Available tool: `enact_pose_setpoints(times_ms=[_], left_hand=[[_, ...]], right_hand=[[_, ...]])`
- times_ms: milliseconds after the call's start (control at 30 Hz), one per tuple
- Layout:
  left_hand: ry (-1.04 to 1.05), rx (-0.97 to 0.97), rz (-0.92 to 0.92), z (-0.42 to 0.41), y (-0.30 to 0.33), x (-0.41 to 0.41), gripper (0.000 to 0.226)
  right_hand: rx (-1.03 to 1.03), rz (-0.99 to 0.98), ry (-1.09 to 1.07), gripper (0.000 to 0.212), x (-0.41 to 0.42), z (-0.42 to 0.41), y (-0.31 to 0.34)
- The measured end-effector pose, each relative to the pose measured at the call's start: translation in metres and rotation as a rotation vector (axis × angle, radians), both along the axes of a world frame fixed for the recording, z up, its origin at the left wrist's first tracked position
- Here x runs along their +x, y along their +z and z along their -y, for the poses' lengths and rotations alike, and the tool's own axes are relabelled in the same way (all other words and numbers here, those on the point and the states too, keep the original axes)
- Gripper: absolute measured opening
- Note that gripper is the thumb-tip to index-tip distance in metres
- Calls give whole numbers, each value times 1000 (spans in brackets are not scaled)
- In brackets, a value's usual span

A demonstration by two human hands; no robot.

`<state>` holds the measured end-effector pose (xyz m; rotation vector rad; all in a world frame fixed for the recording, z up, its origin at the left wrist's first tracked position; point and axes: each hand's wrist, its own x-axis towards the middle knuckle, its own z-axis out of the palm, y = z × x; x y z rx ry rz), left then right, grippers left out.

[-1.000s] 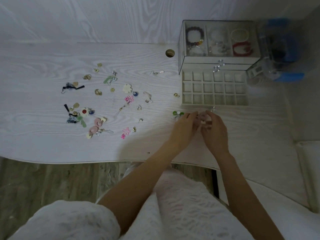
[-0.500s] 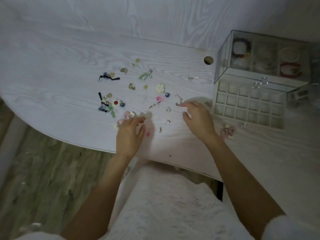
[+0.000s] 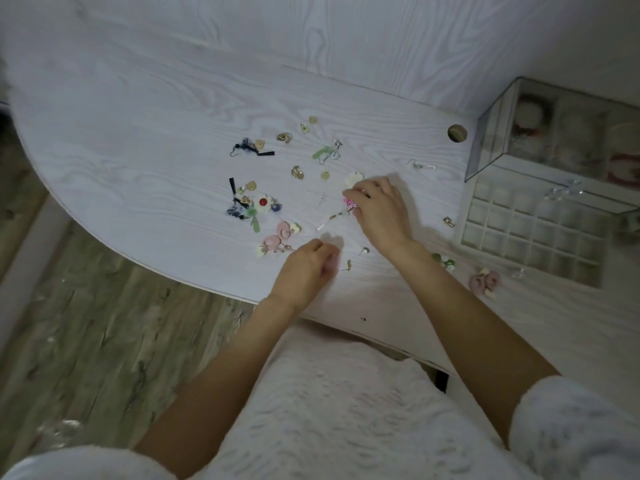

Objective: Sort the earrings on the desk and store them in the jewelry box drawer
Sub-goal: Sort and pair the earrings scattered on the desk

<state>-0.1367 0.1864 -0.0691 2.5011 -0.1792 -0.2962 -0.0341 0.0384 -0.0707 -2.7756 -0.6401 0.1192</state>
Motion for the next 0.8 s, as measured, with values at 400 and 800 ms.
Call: enact_pose_setpoints(times_ms=[400,800], left_hand=[[72,-4,-37,-2,-6,-2,21],[158,-55,-9,-3,-11,-11,17]], right_hand=[[-174,67,29,29,8,-5,-4],[108,-35,-111,33,-8,0,13]])
